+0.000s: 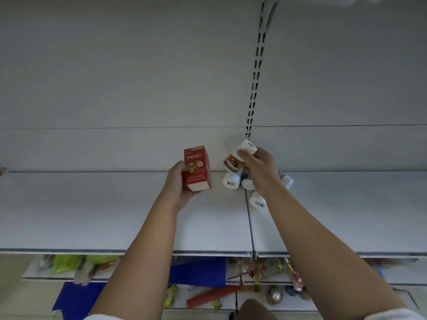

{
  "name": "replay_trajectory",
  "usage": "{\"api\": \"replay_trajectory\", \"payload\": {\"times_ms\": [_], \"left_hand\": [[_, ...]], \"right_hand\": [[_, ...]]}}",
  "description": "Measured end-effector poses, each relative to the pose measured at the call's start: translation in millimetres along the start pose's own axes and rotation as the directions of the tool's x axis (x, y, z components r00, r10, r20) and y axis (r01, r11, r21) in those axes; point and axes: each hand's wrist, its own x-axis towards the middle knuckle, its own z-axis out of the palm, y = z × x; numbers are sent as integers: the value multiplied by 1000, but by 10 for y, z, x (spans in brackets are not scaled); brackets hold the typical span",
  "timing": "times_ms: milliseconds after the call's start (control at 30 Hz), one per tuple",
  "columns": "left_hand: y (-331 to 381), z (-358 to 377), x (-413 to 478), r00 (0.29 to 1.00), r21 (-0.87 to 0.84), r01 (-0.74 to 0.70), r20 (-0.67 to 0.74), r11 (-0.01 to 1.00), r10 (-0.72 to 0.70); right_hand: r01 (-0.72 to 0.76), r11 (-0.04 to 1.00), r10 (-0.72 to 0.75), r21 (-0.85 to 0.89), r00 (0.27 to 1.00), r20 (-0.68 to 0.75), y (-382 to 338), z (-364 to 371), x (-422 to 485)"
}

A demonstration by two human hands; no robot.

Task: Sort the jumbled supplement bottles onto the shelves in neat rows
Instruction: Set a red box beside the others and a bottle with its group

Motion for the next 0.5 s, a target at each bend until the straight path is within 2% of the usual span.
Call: {"api": "replay_trajectory", "payload": {"times_ms": [133,200,367,500], "left_hand": [[237,134,-550,993,107,-117,19,987,115],[364,173,-798,985,148,-174,42,974,169],[642,228,-1510,957,251,-290,71,924,281],[817,242,-2056,915,303,-403,136,863,379]], "right_hand": [[-57,919,40,391,998,53,-350,109,-503],[-73,868,54,490,997,53,-574,177,-777],[-15,931,-4,365,999,53,-1067,291,-1469],[4,923,-44,384,994,96,-1388,282,-1953]]}}
